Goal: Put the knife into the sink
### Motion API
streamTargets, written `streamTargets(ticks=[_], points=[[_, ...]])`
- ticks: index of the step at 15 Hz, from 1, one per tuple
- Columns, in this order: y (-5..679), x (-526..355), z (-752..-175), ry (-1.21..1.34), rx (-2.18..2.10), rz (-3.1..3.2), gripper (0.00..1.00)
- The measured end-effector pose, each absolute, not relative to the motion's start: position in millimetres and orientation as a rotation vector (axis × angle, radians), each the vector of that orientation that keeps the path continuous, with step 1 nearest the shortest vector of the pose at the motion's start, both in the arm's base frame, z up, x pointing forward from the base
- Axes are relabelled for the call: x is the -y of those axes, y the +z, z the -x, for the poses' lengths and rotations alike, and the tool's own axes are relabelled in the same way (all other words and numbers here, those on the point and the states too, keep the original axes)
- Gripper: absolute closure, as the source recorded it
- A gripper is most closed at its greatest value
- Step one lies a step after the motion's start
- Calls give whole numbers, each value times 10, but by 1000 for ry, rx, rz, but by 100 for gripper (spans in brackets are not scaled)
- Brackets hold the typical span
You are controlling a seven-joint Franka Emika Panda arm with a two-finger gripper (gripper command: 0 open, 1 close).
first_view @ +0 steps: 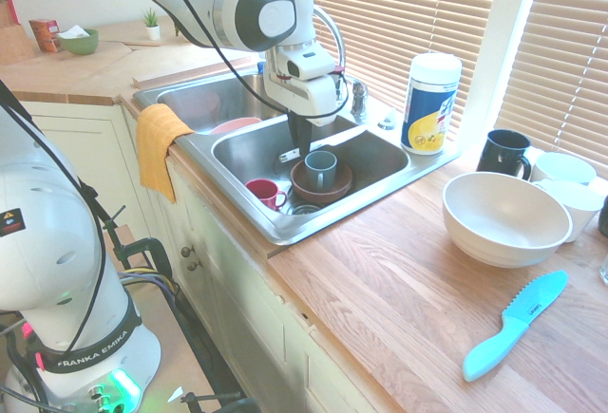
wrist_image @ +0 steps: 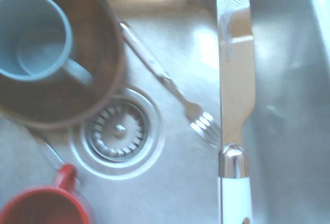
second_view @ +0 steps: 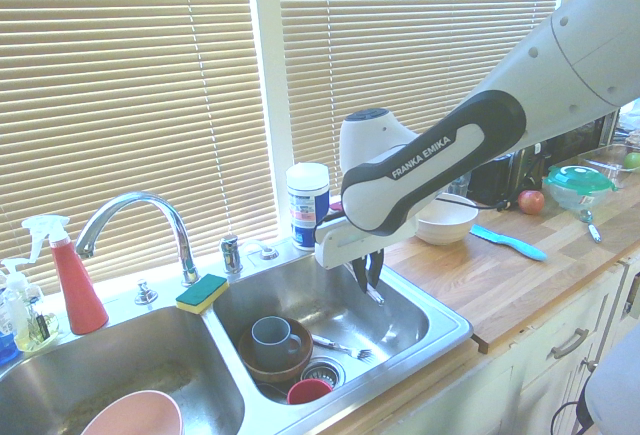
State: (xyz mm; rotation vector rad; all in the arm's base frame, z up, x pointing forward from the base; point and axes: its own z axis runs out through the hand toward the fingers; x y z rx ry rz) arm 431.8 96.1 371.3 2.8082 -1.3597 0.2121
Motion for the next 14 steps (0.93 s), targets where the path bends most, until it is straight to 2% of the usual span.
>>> streamTargets(ticks=[14], points=[[2621,-1253,-4767,197,1373,-2839,100]])
